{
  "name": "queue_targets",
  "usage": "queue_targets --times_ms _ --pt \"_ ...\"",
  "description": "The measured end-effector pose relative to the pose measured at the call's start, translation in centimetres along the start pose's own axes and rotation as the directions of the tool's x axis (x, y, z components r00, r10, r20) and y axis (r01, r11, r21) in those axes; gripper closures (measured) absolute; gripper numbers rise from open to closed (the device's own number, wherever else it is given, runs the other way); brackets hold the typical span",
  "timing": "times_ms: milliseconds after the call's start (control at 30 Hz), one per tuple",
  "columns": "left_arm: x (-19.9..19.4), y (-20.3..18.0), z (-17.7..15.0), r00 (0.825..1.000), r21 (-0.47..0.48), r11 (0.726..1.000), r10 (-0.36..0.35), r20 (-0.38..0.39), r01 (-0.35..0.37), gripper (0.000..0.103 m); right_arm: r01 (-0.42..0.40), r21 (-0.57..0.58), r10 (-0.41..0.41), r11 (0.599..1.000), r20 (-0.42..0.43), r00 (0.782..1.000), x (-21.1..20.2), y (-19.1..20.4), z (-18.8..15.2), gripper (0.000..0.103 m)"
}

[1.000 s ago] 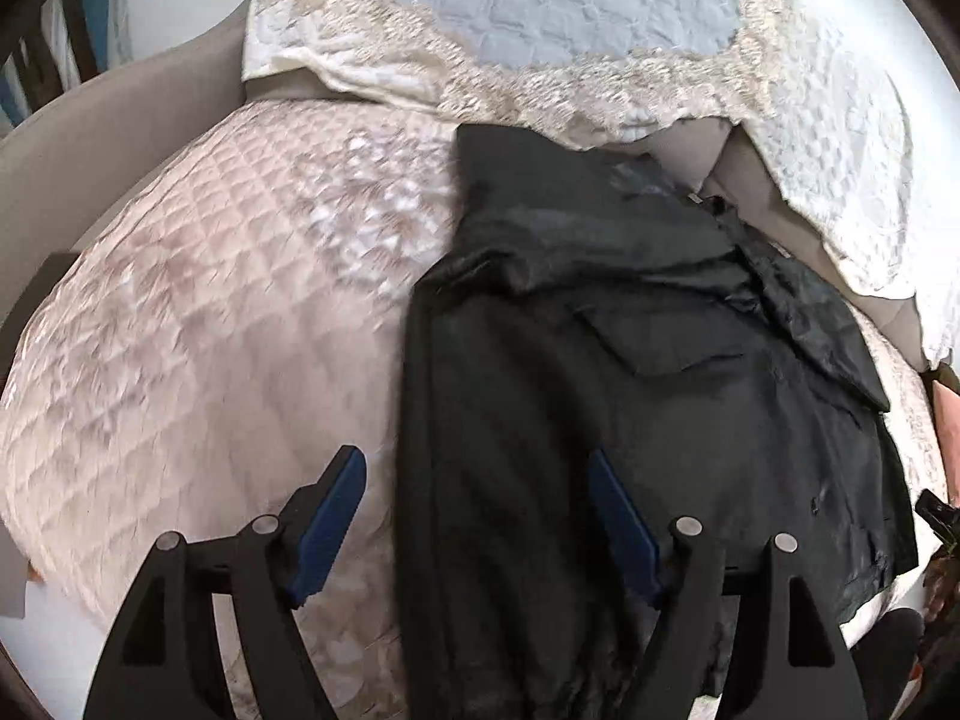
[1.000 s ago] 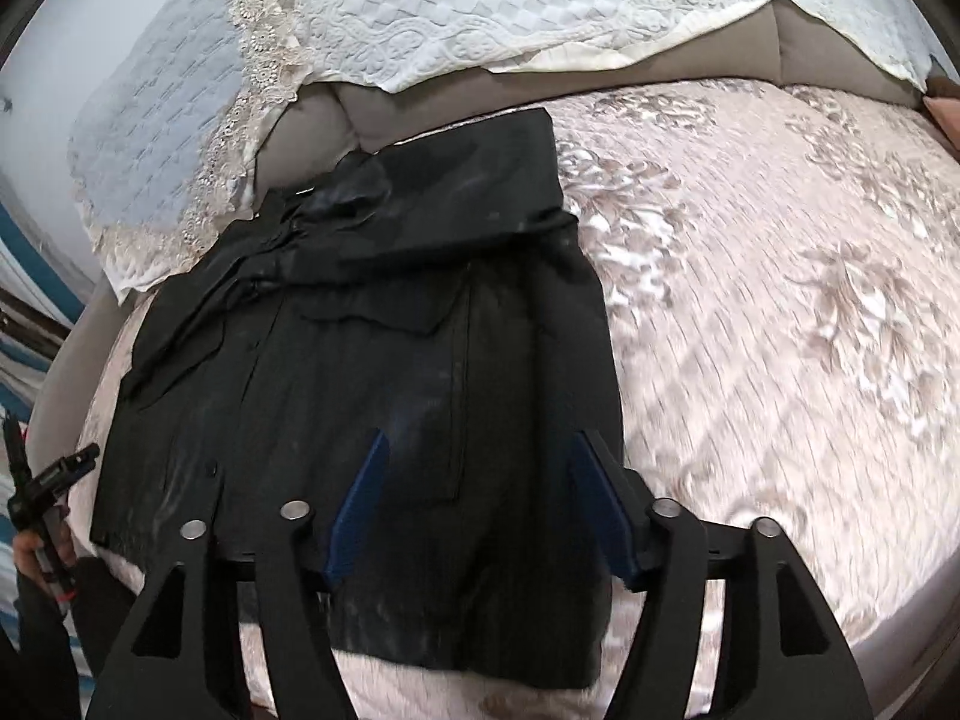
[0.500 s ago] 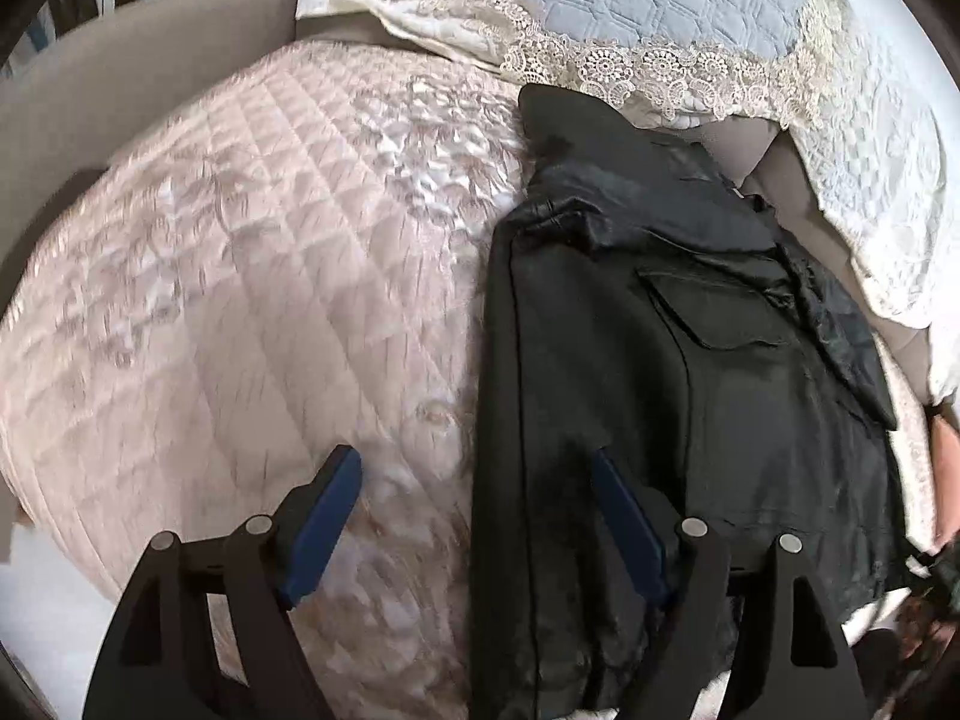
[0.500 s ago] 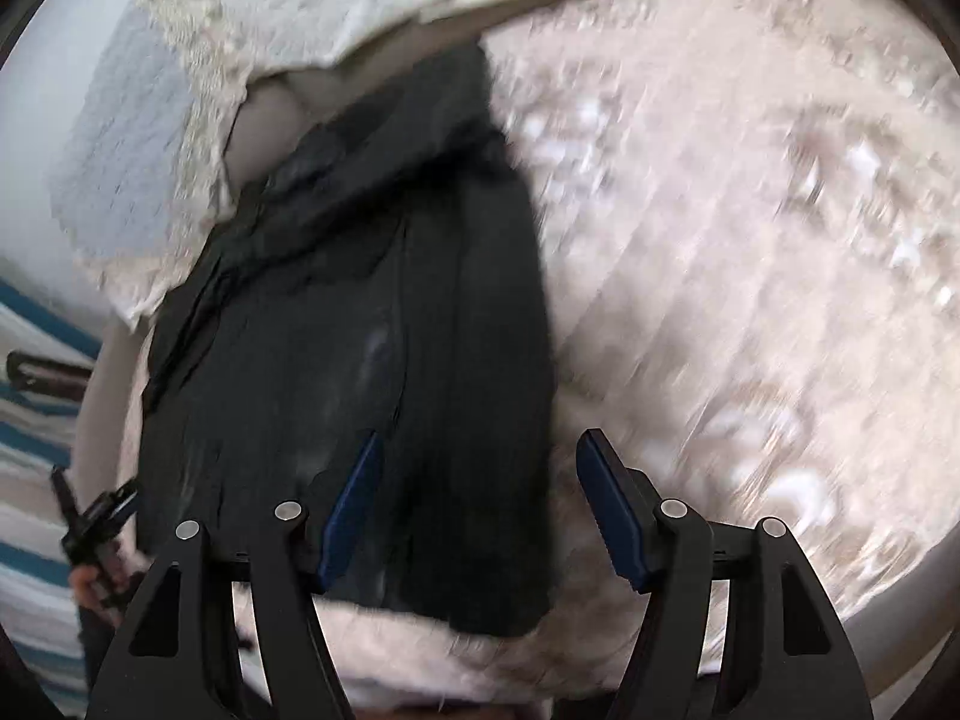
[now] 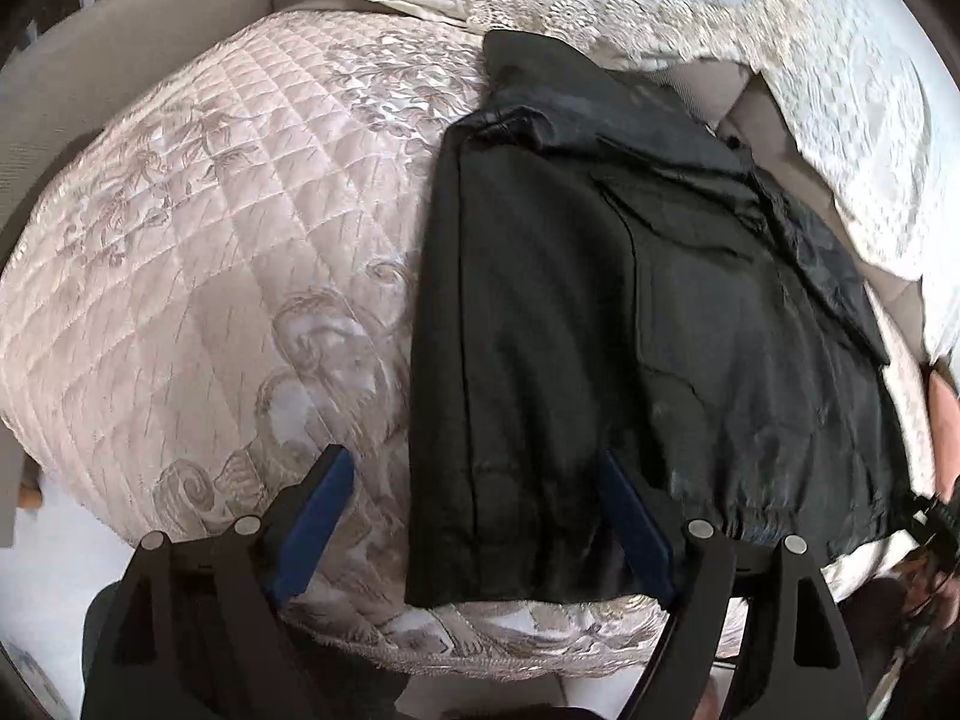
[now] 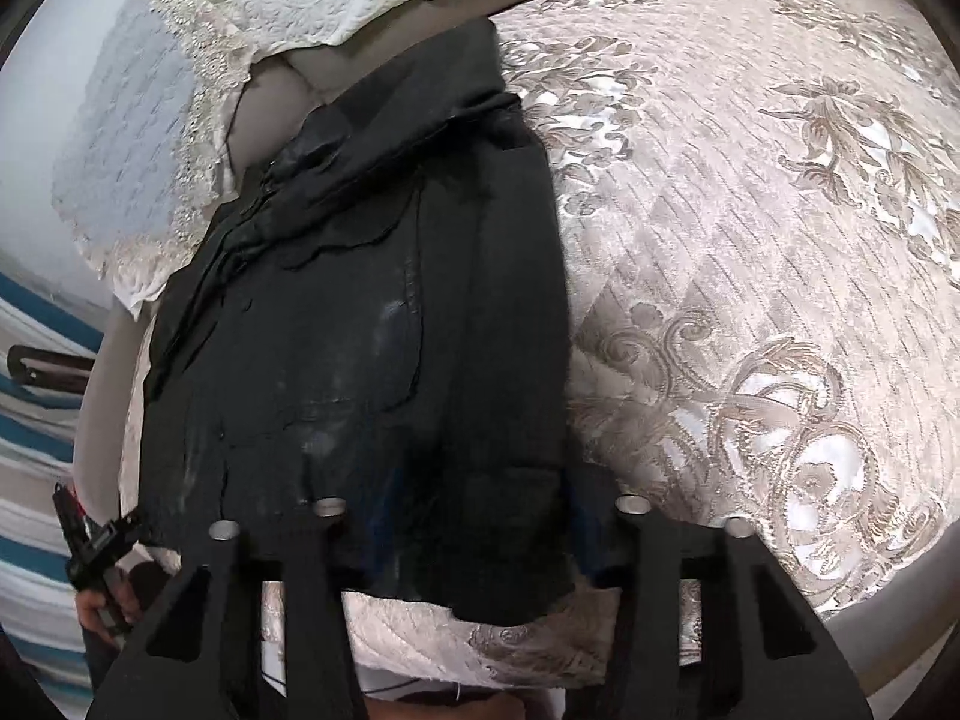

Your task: Fold large clothes

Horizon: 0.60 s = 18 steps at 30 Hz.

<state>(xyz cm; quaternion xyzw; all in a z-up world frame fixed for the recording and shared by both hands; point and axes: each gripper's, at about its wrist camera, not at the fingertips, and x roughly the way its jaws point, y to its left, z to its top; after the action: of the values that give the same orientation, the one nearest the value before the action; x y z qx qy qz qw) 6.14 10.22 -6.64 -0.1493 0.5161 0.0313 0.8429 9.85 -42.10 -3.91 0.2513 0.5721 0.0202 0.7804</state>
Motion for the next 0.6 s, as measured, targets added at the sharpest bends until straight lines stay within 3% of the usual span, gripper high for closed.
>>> queue_targets --times_ms 33,100,167,200,267,400,600 --pt "0.0 -0.2 -0.1 1.000 0.007 1.000 0.014 0.006 -0.014 0.022 0.001 0.007 -0.001 1.000 -0.003 1.000 0.0 -0.3 0.0 0.076" --pt "-0.1 -0.1 -0.1 1.000 -0.002 1.000 0.016 0.013 -0.016 0.031 -0.002 0.015 0.002 1.000 -0.005 1.000 -0.1 -0.5 0.0 0.082" --pt "-0.3 0.0 0.0 1.000 -0.016 1.000 -0.024 0.015 0.024 0.060 -0.008 0.005 0.008 1.000 -0.004 1.000 -0.4 -0.3 -0.1 0.088" --pt "-0.4 0.2 0.0 1.000 -0.023 0.999 -0.027 0.016 0.027 0.067 -0.010 0.002 0.010 1.000 -0.007 1.000 -0.4 -0.2 -0.1 0.090" --pt "-0.7 0.5 0.2 0.998 -0.028 0.997 -0.067 0.017 0.067 0.089 -0.034 -0.003 0.034 0.999 -0.007 0.999 -0.7 0.0 -0.2 0.092" --pt "-2.0 1.2 0.5 0.987 -0.048 0.986 -0.156 0.041 0.158 0.093 -0.086 -0.022 0.086 0.996 0.009 0.996 -2.0 0.7 -0.3 0.094" --pt "-6.5 2.3 0.4 0.950 -0.073 0.954 -0.279 0.141 0.291 0.095 -0.166 -0.062 0.169 0.984 0.054 0.984 -5.8 2.3 -0.6 0.095"
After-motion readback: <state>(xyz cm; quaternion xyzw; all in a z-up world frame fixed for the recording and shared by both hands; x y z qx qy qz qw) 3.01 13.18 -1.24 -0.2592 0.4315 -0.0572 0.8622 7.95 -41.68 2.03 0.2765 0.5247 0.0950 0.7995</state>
